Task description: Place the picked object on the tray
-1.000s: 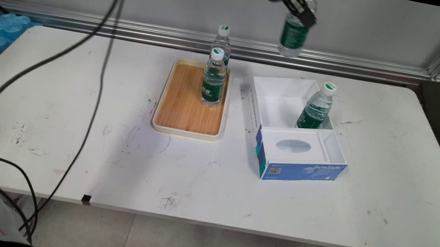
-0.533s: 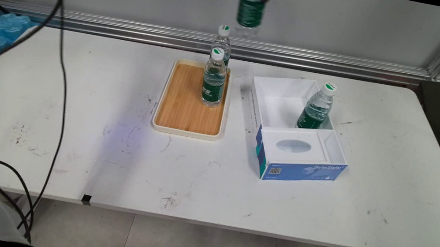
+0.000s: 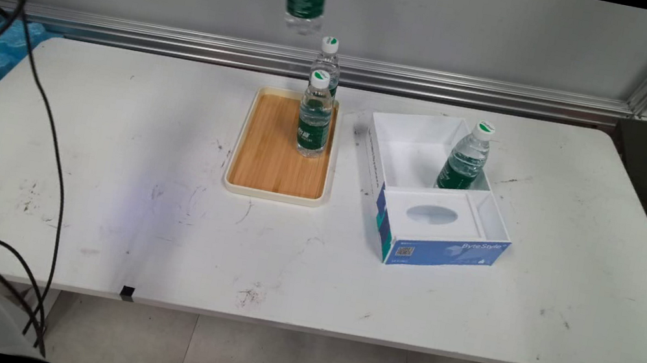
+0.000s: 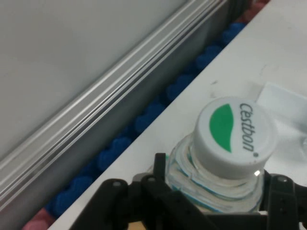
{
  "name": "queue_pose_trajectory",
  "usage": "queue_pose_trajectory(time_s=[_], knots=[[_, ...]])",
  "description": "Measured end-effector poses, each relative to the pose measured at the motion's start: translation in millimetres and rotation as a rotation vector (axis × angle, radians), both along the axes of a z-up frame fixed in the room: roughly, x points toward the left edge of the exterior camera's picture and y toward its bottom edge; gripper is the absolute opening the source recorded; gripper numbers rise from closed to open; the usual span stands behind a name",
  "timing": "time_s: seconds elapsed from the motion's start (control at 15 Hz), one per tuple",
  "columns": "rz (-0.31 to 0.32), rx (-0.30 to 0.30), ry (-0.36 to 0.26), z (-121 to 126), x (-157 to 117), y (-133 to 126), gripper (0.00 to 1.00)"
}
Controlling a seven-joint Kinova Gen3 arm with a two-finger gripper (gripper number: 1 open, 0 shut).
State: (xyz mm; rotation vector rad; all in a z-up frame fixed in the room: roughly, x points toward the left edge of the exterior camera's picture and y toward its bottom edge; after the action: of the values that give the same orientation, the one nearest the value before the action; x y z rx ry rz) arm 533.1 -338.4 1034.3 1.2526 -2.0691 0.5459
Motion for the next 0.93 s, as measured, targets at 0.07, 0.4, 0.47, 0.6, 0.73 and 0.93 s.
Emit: queue_pose_trajectory(time_s=[0.07,0.4,0.47,0.6,0.73,0.93], knots=[[0.011,0.001,-0.002,0.6,6.0,2.4,0.00],[0.040,0.022,-0.019,-8.0,34.6,10.7,0.00],[0.038,0.029,-0.022,-13.3,38.8,11.5,0.00],[0.032,0.043,-0.026,-26.0,45.4,11.4,0.00],[0.025,0.058,-0.032,-44.6,51.0,10.1,0.00],[0.015,0.069,-0.037,-66.4,55.5,7.8,0.00]])
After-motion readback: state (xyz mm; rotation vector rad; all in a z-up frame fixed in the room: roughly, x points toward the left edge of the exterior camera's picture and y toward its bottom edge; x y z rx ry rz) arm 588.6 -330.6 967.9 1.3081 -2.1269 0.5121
